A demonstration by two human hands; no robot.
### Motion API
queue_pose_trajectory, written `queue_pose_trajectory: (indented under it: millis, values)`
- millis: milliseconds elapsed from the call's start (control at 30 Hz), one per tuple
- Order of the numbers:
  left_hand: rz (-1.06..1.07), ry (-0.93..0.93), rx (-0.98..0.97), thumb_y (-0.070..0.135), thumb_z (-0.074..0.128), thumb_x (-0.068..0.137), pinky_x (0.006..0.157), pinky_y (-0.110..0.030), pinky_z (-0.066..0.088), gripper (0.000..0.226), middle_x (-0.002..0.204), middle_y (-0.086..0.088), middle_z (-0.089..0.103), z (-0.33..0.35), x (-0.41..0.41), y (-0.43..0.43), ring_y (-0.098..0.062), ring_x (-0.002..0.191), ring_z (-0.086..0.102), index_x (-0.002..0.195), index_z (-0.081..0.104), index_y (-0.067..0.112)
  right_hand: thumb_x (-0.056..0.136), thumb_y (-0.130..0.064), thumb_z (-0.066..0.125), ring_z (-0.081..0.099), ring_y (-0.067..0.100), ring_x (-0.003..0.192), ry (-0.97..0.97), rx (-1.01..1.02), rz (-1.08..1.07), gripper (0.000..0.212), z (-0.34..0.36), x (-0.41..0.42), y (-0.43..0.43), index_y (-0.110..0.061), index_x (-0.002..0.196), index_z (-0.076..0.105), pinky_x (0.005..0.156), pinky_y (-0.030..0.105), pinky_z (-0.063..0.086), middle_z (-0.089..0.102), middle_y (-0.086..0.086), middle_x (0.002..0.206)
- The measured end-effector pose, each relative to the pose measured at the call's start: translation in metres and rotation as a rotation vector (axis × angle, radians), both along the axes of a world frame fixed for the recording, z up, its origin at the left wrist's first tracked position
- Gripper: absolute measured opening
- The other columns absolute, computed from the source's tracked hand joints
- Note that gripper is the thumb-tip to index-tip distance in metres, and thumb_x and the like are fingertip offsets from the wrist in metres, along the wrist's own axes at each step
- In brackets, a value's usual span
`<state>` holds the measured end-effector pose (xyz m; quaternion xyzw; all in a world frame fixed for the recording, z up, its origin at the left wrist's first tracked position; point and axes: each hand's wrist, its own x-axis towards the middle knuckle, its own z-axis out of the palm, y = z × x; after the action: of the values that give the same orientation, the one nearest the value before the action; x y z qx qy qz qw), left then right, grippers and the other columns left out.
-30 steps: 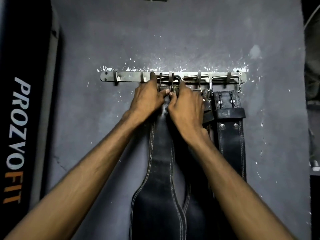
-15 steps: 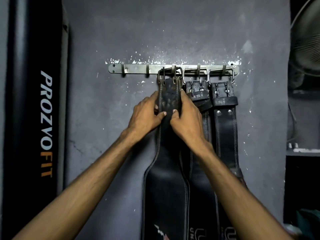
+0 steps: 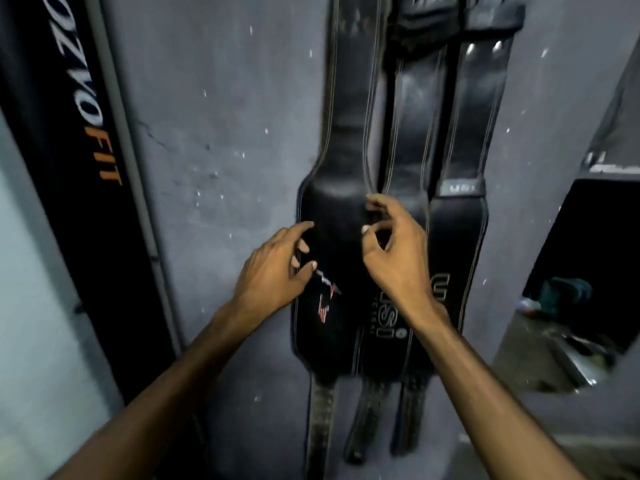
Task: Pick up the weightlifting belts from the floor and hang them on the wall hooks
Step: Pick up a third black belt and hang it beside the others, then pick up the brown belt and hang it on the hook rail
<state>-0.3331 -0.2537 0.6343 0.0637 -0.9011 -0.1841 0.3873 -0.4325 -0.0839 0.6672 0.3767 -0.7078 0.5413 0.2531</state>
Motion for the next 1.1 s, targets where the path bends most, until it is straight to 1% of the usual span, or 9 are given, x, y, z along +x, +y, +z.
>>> queue_pose_trajectory:
  millis: [200,300,400,533,633,767,900,1000,1100]
  values:
    - [0.087,-0.303,0.248,0.02,0.071,0.084,0.074,-0.037,0.057,0.057,0.104,0.009,0.061,-0.197,0.03,0.025,-0.01,0.075,0.059,0.137,0.051,0.025,0.086,0.001,0.06,0.067,0.005,0.084,-0.257,0.133,0.089,0.04,-0.19,0.002,0.035,-0.017,0.121,0.066,0.075,0.017,0.054,0.073,-0.004,0.108]
    - [0.128,-0.487,0.386,0.022,0.069,0.081,0.073,-0.042,0.057,0.059,0.105,0.006,0.063,-0.297,0.052,0.046,-0.017,0.075,0.062,0.137,0.05,0.027,0.086,0.003,0.058,0.068,0.007,0.088,-0.408,0.247,0.113,0.038,-0.305,0.006,0.056,-0.016,0.117,0.068,0.077,0.024,0.057,0.073,-0.004,0.105]
    - [0.178,-0.635,0.442,0.042,0.055,0.073,0.074,-0.043,0.057,0.059,0.109,-0.001,0.068,-0.402,0.08,0.077,-0.03,0.085,0.069,0.131,0.051,0.032,0.084,0.0,0.057,0.069,0.009,0.089,-0.559,0.383,0.151,0.038,-0.43,0.02,0.084,-0.018,0.116,0.067,0.076,0.028,0.058,0.073,-0.006,0.105]
    - [0.209,-0.833,0.618,0.022,0.068,0.079,0.071,-0.04,0.057,0.052,0.108,-0.003,0.069,-0.564,0.129,0.13,-0.025,0.083,0.07,0.129,0.056,0.022,0.081,-0.002,0.057,0.069,0.009,0.085,-0.754,0.581,0.158,0.038,-0.612,0.067,0.136,-0.021,0.112,0.067,0.075,0.03,0.058,0.074,-0.007,0.098]
    - [0.25,-1.014,0.728,0.023,0.072,0.081,0.076,-0.033,0.055,0.059,0.112,0.004,0.068,-0.673,0.169,0.165,-0.018,0.094,0.068,0.136,0.053,0.025,0.083,-0.005,0.06,0.069,0.009,0.083,-0.855,0.742,0.167,0.033,-0.733,0.113,0.175,-0.022,0.111,0.068,0.076,0.035,0.06,0.074,-0.008,0.095]
    - [0.288,-1.154,0.86,0.027,0.067,0.085,0.08,-0.033,0.054,0.054,0.116,-0.009,0.071,-0.81,0.215,0.212,-0.03,0.103,0.069,0.137,0.054,0.02,0.089,-0.015,0.061,0.071,0.015,0.089,-0.929,0.993,0.179,0.027,-0.881,0.176,0.227,-0.025,0.113,0.068,0.077,0.033,0.058,0.074,-0.006,0.103]
    - [0.283,-1.227,0.946,0.017,0.069,0.086,0.076,-0.027,0.047,0.046,0.111,-0.012,0.072,-0.942,0.245,0.247,-0.032,0.102,0.069,0.131,0.059,0.012,0.084,-0.018,0.061,0.071,0.025,0.099,-0.845,1.181,0.28,0.03,-1.023,0.225,0.261,-0.019,0.113,0.069,0.082,0.037,0.057,0.074,0.002,0.107]
    - [0.312,-1.212,1.011,0.012,0.068,0.086,0.082,-0.031,0.049,0.046,0.112,-0.013,0.071,-1.031,0.263,0.266,-0.031,0.106,0.067,0.131,0.059,0.011,0.078,-0.023,0.061,0.07,0.035,0.096,-0.588,1.3,0.395,0.036,-1.121,0.251,0.273,-0.008,0.108,0.072,0.084,0.038,0.045,0.074,0.011,0.101]
    - [0.313,-1.181,1.079,0.01,0.069,0.085,0.086,-0.034,0.052,0.047,0.107,-0.012,0.07,-1.1,0.282,0.28,-0.031,0.102,0.067,0.131,0.058,0.011,0.073,-0.026,0.072,0.061,0.038,0.114,-0.351,1.56,0.478,0.046,-1.197,0.265,0.274,-0.01,0.116,0.069,0.097,0.042,0.036,0.071,0.014,0.112]
